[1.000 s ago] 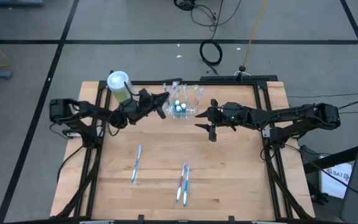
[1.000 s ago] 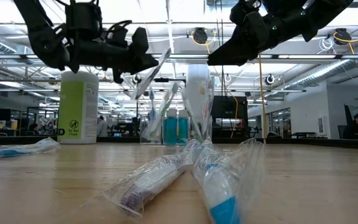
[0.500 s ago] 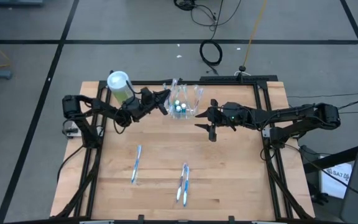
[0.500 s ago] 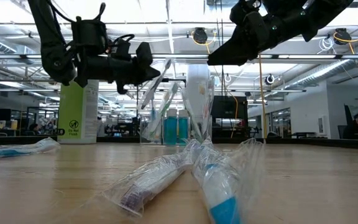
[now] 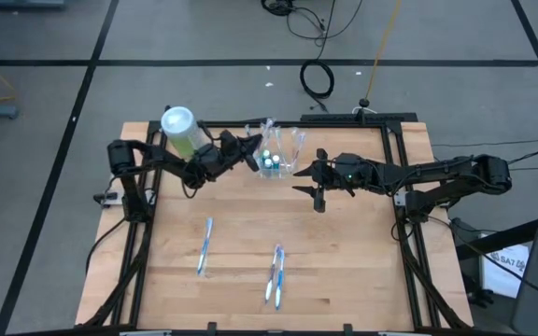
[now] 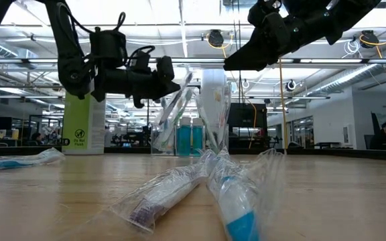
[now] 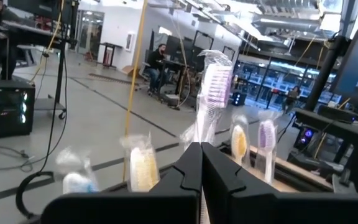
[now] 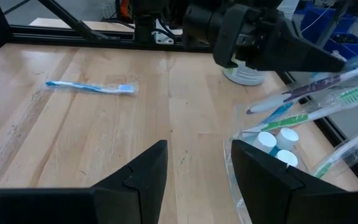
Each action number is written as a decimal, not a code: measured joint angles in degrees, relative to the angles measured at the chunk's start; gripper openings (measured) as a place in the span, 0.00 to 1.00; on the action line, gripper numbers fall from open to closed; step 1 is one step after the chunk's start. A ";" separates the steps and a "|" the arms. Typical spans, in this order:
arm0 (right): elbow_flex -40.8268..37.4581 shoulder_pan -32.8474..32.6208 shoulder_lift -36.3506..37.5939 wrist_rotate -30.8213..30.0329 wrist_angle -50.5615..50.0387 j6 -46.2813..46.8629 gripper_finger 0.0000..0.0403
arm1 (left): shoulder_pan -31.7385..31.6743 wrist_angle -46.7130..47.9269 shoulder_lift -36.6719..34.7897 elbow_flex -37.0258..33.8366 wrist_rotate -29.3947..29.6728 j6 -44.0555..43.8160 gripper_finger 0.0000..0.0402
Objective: Pick & Place toothbrushing station
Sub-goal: Put the top purple toothbrush into the transparent organizer
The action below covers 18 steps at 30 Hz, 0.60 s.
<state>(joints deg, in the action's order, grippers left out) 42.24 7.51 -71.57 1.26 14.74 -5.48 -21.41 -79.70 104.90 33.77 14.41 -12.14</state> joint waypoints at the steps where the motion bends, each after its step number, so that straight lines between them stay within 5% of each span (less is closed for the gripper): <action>1: 0.00 0.00 0.00 -0.02 0.00 -0.01 0.42 | 0.00 0.17 0.16 0.01 0.00 -0.33 0.00; 18: -0.04 0.00 0.00 -0.15 -0.02 -0.15 0.42 | 1.17 6.38 0.66 -0.01 -0.96 -1.82 0.00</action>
<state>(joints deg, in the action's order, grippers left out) 42.19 7.51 -71.57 1.10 14.72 -5.63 -20.24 -73.32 105.56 33.76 13.45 -13.96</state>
